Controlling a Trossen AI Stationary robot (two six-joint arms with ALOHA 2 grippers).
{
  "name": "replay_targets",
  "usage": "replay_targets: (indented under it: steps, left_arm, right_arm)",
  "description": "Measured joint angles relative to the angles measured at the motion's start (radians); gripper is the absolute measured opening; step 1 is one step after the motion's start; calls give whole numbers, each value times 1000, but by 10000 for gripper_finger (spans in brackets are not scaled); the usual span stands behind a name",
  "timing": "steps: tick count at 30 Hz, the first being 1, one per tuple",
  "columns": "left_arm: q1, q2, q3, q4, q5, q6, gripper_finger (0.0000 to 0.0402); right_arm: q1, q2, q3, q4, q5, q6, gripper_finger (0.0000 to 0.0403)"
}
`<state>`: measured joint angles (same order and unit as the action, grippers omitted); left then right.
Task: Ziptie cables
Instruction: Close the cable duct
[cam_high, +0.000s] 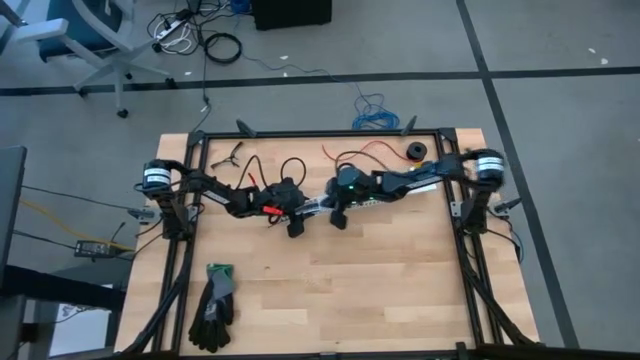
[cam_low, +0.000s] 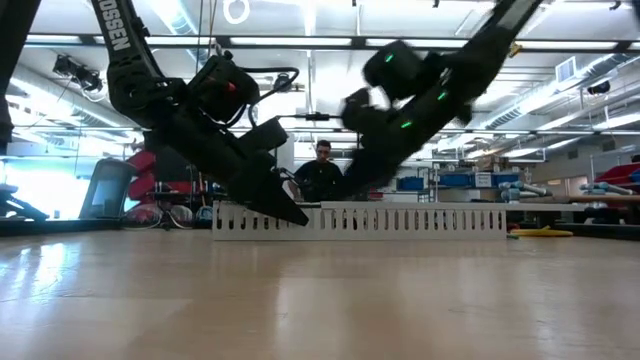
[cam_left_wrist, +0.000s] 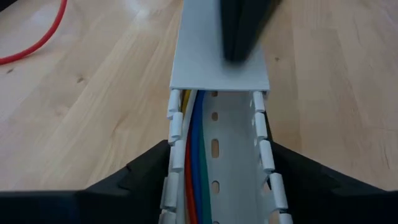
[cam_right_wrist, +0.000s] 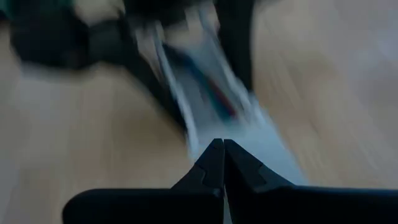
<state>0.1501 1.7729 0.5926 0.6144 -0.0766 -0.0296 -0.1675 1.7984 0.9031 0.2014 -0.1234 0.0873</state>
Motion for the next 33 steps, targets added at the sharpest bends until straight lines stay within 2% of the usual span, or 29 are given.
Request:
replay_targets:
  steps: [2, 5, 8, 12, 14, 18, 21, 24, 28, 30, 33]
  left_arm:
    - [0, 0, 0, 1, 0, 0, 250]
    - [0, 0, 0, 4, 0, 0, 250]
    - [0, 1, 1, 4, 3, 1, 250]
    - [0, 1, 1, 2, 3, 0, 250]
    - [0, 1, 2, 1, 1, 0, 250]
    - [0, 1, 2, -2, 0, 0, 250]
    - [0, 1, 2, -2, 0, 0, 250]
    - [0, 1, 1, -1, -2, 0, 250]
    - [0, 1, 0, 1, -2, -1, 250]
    - [0, 1, -1, 4, -3, -3, 250]
    - [0, 2, 0, 9, -1, -5, 250]
  right_arm:
    - [-2, 67, 39, 92, -30, -3, 0]
    - [4, 99, 92, 105, -38, -47, 0]
    - [10, 83, 97, 90, -38, -91, 0]
    - [19, -3, 84, 85, -18, -108, 0]
    - [24, -56, 64, 42, 7, -106, 0]
    - [23, -149, 38, -156, 70, -69, 0]
    - [13, -148, 24, -252, 112, -37, 0]
    - [-10, -68, 41, -199, 21, -29, 0]
    - [-23, 87, 143, -91, -99, -44, 0]
    - [-20, 125, 182, -57, -130, -71, 0]
    - [-4, 120, 195, -17, -123, -113, 0]
